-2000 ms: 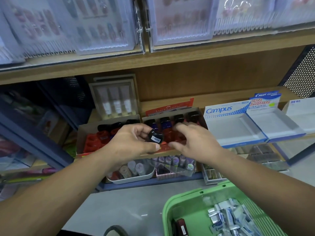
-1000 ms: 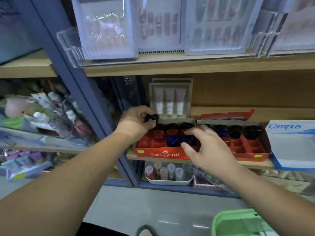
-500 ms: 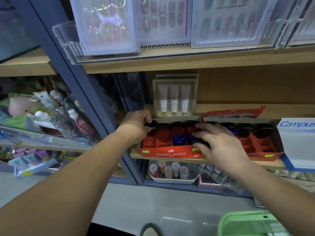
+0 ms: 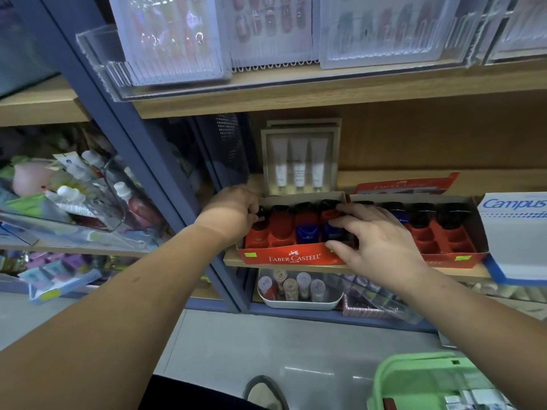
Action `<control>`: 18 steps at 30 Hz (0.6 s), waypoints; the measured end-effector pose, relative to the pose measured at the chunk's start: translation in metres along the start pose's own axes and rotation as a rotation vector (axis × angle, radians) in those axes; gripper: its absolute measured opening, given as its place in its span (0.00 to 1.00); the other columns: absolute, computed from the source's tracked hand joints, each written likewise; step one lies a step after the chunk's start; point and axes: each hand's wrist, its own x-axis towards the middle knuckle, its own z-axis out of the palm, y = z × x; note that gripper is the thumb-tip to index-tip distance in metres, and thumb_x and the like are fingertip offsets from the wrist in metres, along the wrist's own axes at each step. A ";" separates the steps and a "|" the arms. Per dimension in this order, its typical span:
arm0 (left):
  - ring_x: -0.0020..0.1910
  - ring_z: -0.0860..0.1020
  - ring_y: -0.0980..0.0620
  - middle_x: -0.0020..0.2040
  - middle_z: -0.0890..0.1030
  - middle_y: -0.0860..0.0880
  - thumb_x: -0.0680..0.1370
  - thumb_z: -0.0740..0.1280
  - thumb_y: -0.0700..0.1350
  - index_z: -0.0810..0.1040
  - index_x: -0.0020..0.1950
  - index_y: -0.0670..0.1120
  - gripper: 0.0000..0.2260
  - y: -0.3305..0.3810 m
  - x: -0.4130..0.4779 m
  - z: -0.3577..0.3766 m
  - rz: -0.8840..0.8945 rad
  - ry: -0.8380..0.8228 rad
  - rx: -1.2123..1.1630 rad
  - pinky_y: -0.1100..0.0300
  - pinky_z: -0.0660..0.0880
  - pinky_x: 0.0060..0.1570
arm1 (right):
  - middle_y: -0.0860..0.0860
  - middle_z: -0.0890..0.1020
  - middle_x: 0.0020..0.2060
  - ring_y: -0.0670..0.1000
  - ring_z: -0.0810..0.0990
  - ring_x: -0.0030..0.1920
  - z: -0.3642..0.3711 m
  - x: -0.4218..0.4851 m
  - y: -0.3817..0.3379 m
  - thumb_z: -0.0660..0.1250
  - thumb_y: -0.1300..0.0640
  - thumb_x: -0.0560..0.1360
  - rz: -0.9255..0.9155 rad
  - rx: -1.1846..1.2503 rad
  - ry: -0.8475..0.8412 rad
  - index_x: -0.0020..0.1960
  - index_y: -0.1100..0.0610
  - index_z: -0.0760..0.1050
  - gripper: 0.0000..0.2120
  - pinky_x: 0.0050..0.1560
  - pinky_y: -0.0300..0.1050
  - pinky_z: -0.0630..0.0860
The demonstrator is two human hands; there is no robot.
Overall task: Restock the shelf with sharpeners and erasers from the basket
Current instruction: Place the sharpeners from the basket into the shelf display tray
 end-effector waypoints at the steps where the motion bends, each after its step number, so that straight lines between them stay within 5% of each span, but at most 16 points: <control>1: 0.51 0.79 0.45 0.53 0.78 0.48 0.79 0.71 0.43 0.82 0.46 0.43 0.04 0.001 0.001 -0.001 -0.011 -0.012 0.006 0.49 0.78 0.53 | 0.39 0.70 0.74 0.48 0.65 0.75 0.000 0.001 0.000 0.65 0.35 0.77 0.013 0.032 -0.005 0.69 0.40 0.75 0.23 0.77 0.49 0.59; 8: 0.61 0.76 0.45 0.64 0.76 0.49 0.82 0.66 0.45 0.76 0.71 0.54 0.17 0.009 -0.012 0.000 0.018 -0.060 0.123 0.50 0.78 0.58 | 0.43 0.77 0.65 0.48 0.73 0.67 -0.013 -0.019 -0.004 0.68 0.41 0.77 0.037 0.207 0.069 0.69 0.44 0.75 0.21 0.67 0.48 0.73; 11: 0.60 0.75 0.45 0.61 0.76 0.49 0.81 0.65 0.47 0.76 0.70 0.54 0.17 0.015 -0.021 -0.001 0.014 -0.031 0.201 0.49 0.79 0.55 | 0.42 0.77 0.64 0.46 0.74 0.65 -0.020 -0.037 -0.004 0.67 0.41 0.78 0.024 0.205 0.066 0.70 0.44 0.75 0.21 0.64 0.49 0.75; 15: 0.55 0.77 0.45 0.53 0.77 0.49 0.80 0.66 0.50 0.80 0.61 0.50 0.12 0.057 -0.048 -0.011 0.170 0.216 0.083 0.50 0.79 0.50 | 0.40 0.78 0.60 0.44 0.76 0.61 -0.027 -0.073 0.005 0.67 0.41 0.77 0.008 0.174 0.077 0.66 0.45 0.77 0.19 0.58 0.48 0.78; 18: 0.49 0.78 0.51 0.50 0.79 0.53 0.80 0.68 0.50 0.81 0.62 0.51 0.12 0.116 -0.076 -0.007 0.374 0.128 -0.129 0.55 0.77 0.51 | 0.42 0.80 0.54 0.47 0.78 0.57 -0.024 -0.105 0.019 0.65 0.40 0.77 0.041 0.088 0.017 0.61 0.45 0.79 0.16 0.51 0.47 0.78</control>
